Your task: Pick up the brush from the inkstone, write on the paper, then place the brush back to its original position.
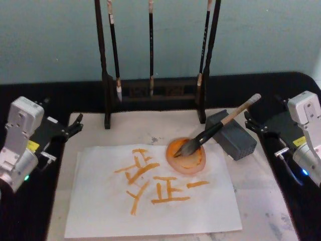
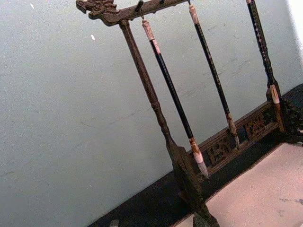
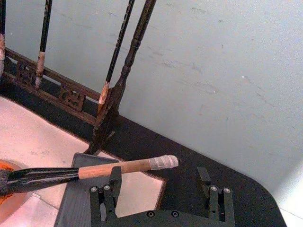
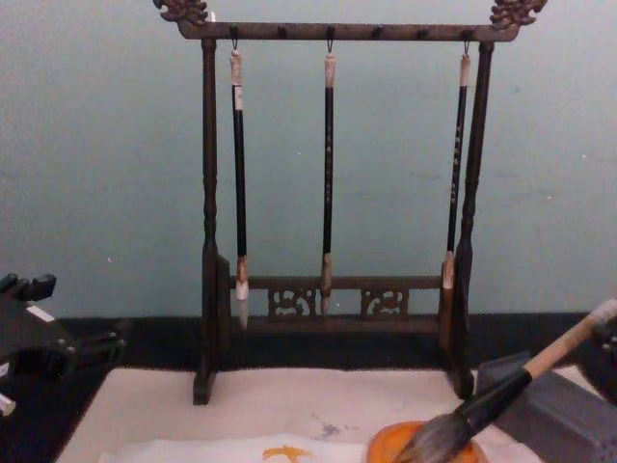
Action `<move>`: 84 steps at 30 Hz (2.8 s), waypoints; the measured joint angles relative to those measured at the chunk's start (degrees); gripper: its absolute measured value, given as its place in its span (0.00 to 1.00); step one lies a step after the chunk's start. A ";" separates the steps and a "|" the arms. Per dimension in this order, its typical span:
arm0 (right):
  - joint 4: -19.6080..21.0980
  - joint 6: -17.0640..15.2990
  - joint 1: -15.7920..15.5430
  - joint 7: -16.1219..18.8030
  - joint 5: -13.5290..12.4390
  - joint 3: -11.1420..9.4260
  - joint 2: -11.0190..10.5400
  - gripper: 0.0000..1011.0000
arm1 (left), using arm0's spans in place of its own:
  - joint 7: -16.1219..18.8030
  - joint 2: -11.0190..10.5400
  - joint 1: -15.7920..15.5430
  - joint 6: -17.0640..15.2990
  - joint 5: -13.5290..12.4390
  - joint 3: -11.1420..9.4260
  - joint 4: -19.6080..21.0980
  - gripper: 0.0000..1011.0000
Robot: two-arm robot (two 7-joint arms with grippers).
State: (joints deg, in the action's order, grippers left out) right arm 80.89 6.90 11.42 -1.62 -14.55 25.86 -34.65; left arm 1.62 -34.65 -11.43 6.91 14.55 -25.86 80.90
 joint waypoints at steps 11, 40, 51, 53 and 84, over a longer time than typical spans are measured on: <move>0.00 0.01 0.01 0.00 0.01 0.00 0.00 0.99 | 0.00 0.00 0.00 0.00 0.00 0.00 0.00 1.00; 0.00 0.01 0.01 0.00 0.01 0.00 0.00 0.99 | 0.00 0.00 0.00 0.00 0.00 0.00 0.00 1.00; 0.01 0.01 0.01 0.00 0.01 0.00 0.00 0.99 | 0.00 0.00 0.00 0.00 0.00 0.00 0.00 1.00; 0.00 0.01 0.01 0.00 0.01 0.00 0.00 0.99 | 0.00 0.00 0.00 0.00 0.00 0.00 0.00 1.00; -0.03 0.01 -0.02 0.17 0.23 -0.31 0.28 0.99 | 0.00 0.00 0.00 0.00 0.00 0.00 0.00 1.00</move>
State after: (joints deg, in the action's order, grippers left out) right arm 80.86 6.91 11.40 -1.45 -14.32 25.55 -34.36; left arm 1.62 -34.65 -11.43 6.91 14.55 -25.86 80.90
